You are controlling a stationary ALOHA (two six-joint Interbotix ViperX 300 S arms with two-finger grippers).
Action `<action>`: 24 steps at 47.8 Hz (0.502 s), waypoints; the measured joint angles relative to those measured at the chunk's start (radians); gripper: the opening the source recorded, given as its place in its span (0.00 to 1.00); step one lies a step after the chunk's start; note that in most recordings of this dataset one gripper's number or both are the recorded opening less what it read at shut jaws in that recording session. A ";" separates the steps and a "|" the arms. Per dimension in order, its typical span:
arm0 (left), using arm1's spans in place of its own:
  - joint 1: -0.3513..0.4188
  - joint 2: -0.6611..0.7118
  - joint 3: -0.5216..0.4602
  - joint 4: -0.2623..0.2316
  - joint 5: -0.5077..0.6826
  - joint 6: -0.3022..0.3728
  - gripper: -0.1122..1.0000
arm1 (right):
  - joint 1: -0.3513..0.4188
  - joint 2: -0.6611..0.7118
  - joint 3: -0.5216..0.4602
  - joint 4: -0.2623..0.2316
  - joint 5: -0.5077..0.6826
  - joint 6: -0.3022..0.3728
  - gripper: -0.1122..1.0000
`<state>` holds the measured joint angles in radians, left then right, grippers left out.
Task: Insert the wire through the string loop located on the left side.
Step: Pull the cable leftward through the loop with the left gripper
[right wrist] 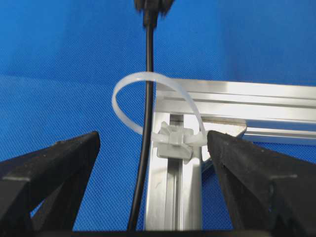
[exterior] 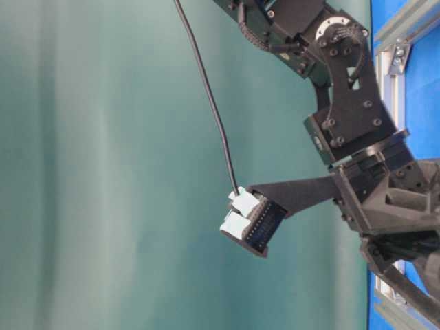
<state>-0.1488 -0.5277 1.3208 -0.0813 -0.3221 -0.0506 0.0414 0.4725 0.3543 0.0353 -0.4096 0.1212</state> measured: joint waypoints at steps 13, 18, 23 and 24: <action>0.000 -0.304 0.018 0.000 0.144 0.002 0.17 | 0.000 0.002 0.000 0.000 0.000 -0.002 0.97; 0.000 -0.428 0.015 0.000 0.233 0.002 0.17 | 0.000 0.000 0.000 0.000 -0.002 -0.002 0.97; 0.000 -0.548 -0.003 0.002 0.327 0.003 0.17 | 0.000 0.000 0.000 0.000 -0.002 -0.002 0.97; 0.000 -0.569 -0.008 0.002 0.350 0.005 0.17 | 0.000 0.000 0.000 0.000 -0.002 -0.002 0.97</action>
<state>-0.1488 -1.0968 1.3131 -0.0798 0.0276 -0.0460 0.0414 0.4725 0.3543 0.0353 -0.4111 0.1197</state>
